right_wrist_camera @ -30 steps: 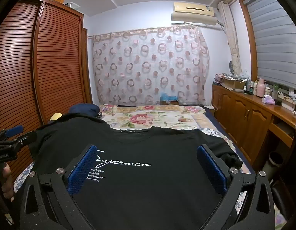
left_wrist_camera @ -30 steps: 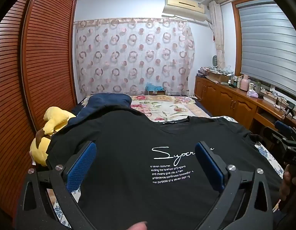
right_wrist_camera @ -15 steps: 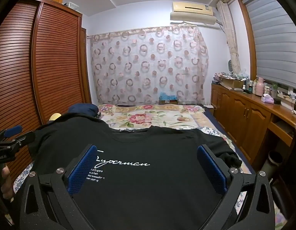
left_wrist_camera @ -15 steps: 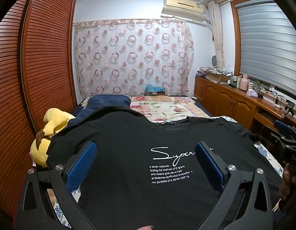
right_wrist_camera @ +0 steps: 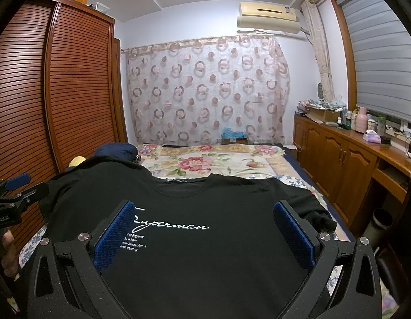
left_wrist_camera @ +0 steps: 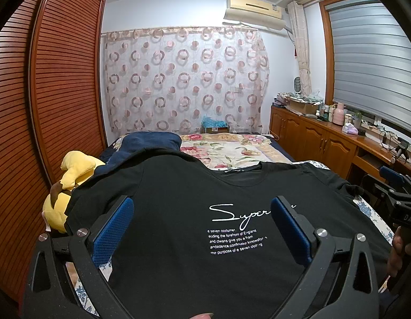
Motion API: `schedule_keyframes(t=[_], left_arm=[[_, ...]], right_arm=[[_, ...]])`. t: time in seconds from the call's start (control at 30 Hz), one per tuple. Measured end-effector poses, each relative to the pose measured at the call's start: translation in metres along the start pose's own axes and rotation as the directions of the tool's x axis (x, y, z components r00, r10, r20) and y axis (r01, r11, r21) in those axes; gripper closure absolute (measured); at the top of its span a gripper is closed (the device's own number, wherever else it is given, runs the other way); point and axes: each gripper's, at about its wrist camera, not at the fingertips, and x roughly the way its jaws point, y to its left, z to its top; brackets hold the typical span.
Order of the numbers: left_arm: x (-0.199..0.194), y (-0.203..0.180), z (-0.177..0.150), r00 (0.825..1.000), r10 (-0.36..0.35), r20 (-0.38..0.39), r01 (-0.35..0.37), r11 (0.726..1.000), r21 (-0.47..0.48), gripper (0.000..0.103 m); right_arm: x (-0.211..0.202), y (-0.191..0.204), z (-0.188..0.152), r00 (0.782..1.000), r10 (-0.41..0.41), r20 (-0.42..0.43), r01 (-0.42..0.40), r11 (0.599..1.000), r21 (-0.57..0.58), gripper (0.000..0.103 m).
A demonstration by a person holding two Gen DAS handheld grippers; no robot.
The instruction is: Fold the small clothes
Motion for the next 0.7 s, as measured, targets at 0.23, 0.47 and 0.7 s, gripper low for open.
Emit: schedule_keyframes(t=[0.23,0.47,0.7], left_arm=[[0.0,0.0002,0.0,1.0,0.002,0.0,-0.002,1.0,0.001,0.0],[-0.0001,0.0002,-0.0001,1.0,0.002,0.001,-0.002,1.0,0.002,0.0],[-0.0001,-0.0001,0.0,1.0,0.002,0.001,-0.002,1.0,0.004,0.0]], right_arm=[[0.0004,-0.0023,0.0003,1.0,0.001,-0.002,-0.001,1.0,0.002,0.0],[0.0007,0.0003,-0.0006,1.0,0.002,-0.002,-0.002,1.0,0.003,0.0],[0.0003,0.0007,0.0002,1.0,0.002,-0.003,-0.002,1.0,0.004,0.0]])
